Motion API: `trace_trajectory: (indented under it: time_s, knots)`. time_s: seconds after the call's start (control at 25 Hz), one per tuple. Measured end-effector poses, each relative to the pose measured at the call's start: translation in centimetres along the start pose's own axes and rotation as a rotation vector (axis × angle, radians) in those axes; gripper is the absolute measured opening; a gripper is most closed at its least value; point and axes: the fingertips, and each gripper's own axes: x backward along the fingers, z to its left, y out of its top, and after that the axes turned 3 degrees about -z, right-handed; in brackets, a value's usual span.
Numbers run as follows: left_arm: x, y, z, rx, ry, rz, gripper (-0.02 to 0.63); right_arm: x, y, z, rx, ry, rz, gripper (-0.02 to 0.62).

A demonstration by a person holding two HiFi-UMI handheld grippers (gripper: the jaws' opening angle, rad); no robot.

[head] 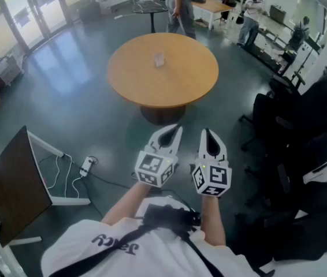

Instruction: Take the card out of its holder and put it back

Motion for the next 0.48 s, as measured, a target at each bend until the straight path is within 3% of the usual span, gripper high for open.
trace_trajectory:
  time_s: [0.48]
  knots:
    - [-6.7, -2.2, -3.0, 0.031, -0.114, 0.060, 0.011, -1.0, -1.2, -5.1, -0.067, -0.068, 0.014, 0.017]
